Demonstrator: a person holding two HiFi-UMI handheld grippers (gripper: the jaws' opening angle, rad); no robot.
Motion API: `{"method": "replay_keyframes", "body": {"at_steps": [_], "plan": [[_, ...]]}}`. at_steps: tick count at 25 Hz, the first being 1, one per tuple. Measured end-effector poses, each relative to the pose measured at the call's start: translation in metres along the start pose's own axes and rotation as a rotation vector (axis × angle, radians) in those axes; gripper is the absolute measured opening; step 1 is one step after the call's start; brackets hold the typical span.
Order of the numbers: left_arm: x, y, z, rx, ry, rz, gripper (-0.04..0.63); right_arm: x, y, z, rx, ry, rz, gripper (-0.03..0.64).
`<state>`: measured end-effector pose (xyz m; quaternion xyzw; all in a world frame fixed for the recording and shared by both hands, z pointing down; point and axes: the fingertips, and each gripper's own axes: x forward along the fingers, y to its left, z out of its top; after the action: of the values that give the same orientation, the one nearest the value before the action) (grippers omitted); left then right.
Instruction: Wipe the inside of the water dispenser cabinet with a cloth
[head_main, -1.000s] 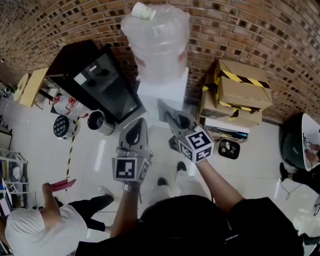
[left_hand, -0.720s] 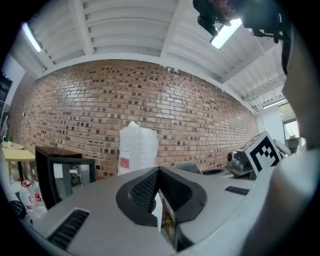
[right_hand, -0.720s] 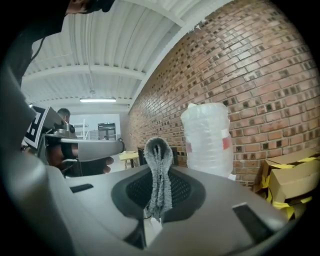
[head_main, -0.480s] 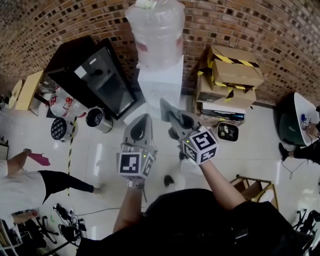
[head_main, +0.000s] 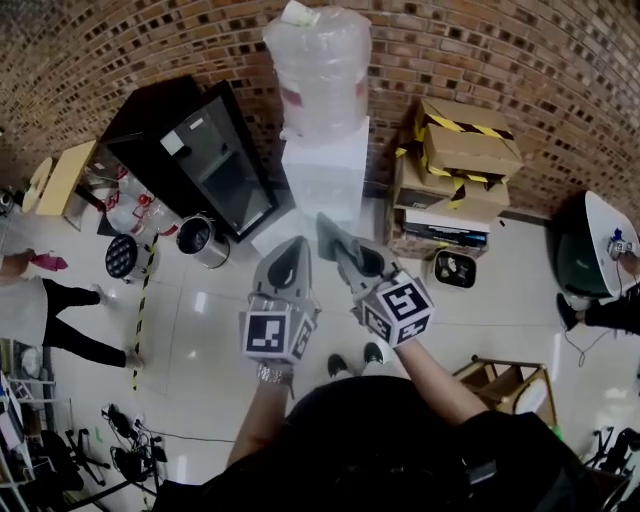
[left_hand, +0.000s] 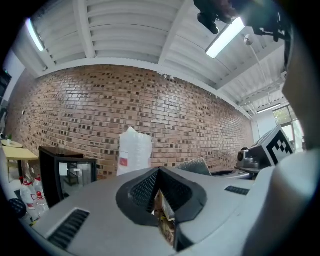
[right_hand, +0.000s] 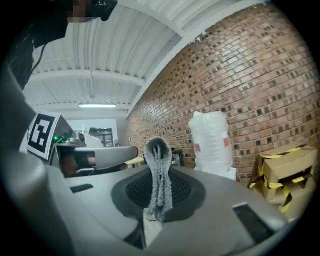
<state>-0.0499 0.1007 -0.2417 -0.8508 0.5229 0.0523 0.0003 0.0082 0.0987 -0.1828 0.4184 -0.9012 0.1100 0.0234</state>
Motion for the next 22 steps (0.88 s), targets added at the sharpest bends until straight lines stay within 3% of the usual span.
{"method": "replay_keyframes", "body": {"at_steps": [13,22], "plan": [[0.006,-0.024,-0.002,0.032,0.015,-0.001,0.002,-0.011,-0.03,-0.007,0.037,0.022,-0.083,0.025],[0.011,-0.037,-0.007,0.05,0.021,0.005,0.002,-0.018,-0.033,-0.017,0.06,0.054,-0.049,0.025]]}}
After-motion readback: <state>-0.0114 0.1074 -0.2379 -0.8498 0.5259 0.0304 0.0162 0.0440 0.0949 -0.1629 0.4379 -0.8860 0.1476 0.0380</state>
